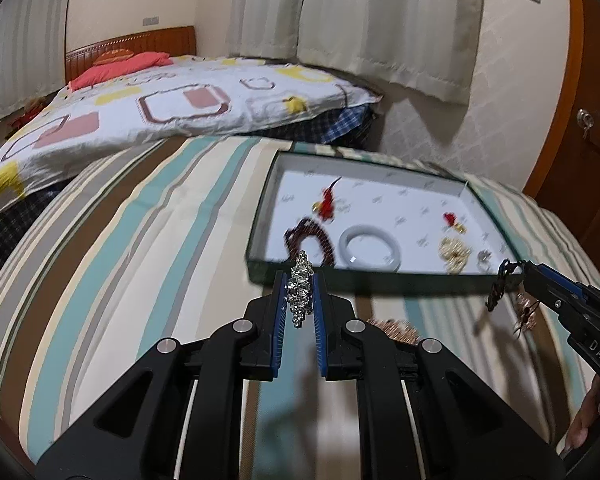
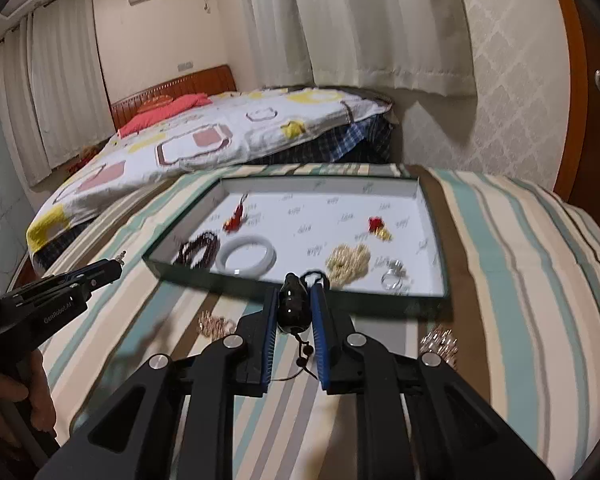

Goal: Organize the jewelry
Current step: 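Carry the silver brooch and black pendant into the green box with both tools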

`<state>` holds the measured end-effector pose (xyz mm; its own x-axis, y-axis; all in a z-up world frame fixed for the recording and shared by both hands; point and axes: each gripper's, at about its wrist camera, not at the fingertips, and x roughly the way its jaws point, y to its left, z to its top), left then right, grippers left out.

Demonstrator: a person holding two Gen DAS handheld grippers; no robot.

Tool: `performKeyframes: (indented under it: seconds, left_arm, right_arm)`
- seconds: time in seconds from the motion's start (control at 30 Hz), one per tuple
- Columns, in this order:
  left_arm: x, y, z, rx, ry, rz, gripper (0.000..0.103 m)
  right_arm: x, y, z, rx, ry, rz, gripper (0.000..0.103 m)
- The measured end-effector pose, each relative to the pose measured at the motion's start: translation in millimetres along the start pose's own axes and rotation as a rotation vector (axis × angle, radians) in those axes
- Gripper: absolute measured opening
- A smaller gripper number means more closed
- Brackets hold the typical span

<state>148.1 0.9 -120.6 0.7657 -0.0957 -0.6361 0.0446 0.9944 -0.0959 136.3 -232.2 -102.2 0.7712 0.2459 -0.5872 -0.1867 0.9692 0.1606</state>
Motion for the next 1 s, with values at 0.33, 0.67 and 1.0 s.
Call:
performKeyframes:
  seconds: [0.33, 0.67, 1.0]
  left_arm:
    - [-4.4, -20.5, 24.6, 0.025, -0.052, -0.043, 0.013]
    - [8.6, -47.7, 56.7, 0.069, -0.104, -0.081, 0.013]
    - [56.5, -70.2, 78.9, 0.107, -0.095, -0.079, 0.013]
  right_arm:
    - [-5.9, -11.1, 30.4, -0.004, -0.084, -0.032, 0.018]
    - [7.0, -17.3, 57.8, -0.017, -0.14, -0.047, 0.018]
    - [44.2, -28.4, 73.4, -0.009, -0.131, -0.058, 0.018]
